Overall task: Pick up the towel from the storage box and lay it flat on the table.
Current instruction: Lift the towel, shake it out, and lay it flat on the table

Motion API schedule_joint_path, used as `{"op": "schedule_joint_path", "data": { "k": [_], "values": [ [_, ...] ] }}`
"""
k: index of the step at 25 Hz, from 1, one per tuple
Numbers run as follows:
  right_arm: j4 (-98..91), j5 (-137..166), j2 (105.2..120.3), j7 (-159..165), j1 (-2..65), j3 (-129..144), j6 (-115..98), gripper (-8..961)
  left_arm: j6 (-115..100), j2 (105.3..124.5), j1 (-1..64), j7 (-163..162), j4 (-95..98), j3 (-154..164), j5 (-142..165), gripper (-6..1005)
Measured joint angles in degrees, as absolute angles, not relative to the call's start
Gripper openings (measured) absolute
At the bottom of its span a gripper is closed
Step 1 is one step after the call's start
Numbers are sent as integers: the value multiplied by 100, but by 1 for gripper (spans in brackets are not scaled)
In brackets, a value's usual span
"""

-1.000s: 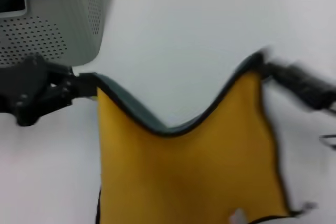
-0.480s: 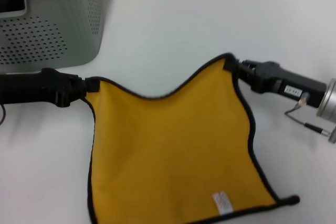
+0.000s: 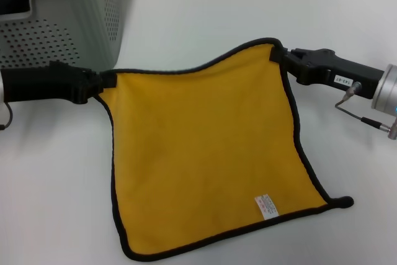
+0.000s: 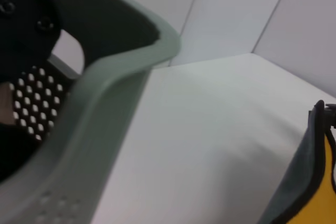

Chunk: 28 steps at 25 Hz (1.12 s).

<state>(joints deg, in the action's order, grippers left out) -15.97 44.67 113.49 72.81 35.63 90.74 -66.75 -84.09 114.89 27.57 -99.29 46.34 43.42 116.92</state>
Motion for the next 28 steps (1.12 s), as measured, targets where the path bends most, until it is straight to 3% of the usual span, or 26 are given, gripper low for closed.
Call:
{"op": "schedule_joint_path", "data": {
  "k": [14, 25, 28],
  "values": [
    [-1568, 4460, 11503, 7311, 3566, 9040, -6203, 22, -8036, 11603, 2910, -9939, 4585, 4341, 11802, 29],
    [-1707, 4432, 11500, 7202, 3322, 9009, -6309, 24, -7971, 11672, 2830, -9940, 4562, 4311, 11853, 29],
    [-1764, 4430, 11480, 7137, 3170, 8734, -6471, 130, -7957, 11683, 2767, -9938, 4561, 4238, 11804, 29]
  ]
}}
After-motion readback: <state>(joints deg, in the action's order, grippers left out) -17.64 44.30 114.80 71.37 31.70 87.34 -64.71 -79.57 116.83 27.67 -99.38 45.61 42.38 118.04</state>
